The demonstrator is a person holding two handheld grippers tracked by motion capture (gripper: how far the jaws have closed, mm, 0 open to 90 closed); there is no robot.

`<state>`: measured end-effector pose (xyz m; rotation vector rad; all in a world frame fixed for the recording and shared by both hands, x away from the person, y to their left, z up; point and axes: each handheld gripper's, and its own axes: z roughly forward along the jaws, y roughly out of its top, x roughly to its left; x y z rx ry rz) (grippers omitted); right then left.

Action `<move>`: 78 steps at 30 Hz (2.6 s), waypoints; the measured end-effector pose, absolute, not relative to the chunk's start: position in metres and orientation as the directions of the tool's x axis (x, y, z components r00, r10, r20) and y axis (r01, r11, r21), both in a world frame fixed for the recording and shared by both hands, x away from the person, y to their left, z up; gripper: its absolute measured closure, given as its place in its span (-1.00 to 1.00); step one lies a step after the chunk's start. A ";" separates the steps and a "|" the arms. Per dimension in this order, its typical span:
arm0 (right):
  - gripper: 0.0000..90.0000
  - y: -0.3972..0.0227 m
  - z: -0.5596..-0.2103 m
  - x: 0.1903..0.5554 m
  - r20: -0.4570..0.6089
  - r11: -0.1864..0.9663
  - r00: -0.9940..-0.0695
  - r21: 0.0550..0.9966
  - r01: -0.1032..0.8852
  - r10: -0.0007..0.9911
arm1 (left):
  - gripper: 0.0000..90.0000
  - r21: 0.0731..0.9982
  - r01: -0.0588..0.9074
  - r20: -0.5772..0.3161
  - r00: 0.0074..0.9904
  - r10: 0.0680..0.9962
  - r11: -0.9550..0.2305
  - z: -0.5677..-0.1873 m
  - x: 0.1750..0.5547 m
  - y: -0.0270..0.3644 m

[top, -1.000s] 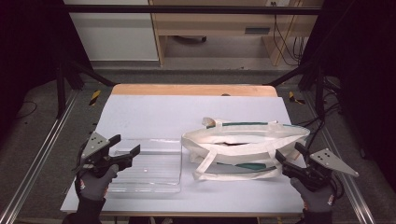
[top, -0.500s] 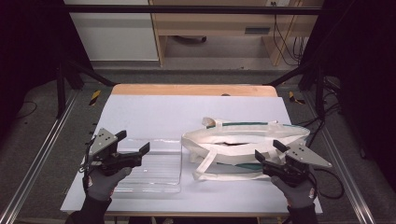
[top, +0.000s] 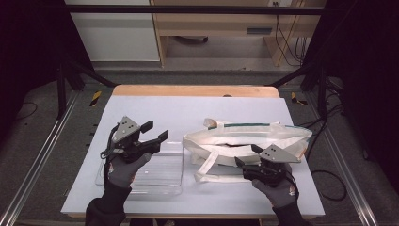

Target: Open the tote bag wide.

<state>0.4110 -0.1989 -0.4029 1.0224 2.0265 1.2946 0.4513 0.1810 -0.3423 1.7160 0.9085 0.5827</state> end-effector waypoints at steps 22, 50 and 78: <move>-0.09 -0.171 -0.426 0.428 -0.087 0.357 -0.613 0.872 0.334 0.786 | -0.20 0.871 0.334 0.023 0.705 0.709 -0.361 -0.361 0.501 0.087; 0.92 -0.176 -0.419 0.421 -0.006 0.360 -0.678 0.851 0.383 0.735 | 0.86 0.803 0.398 0.019 0.727 0.686 -0.444 -0.377 0.511 0.073; 0.68 -0.172 -0.462 0.416 0.100 0.368 -0.679 0.778 0.509 0.728 | 0.56 0.839 0.387 0.007 0.696 0.718 -0.383 -0.400 0.501 0.073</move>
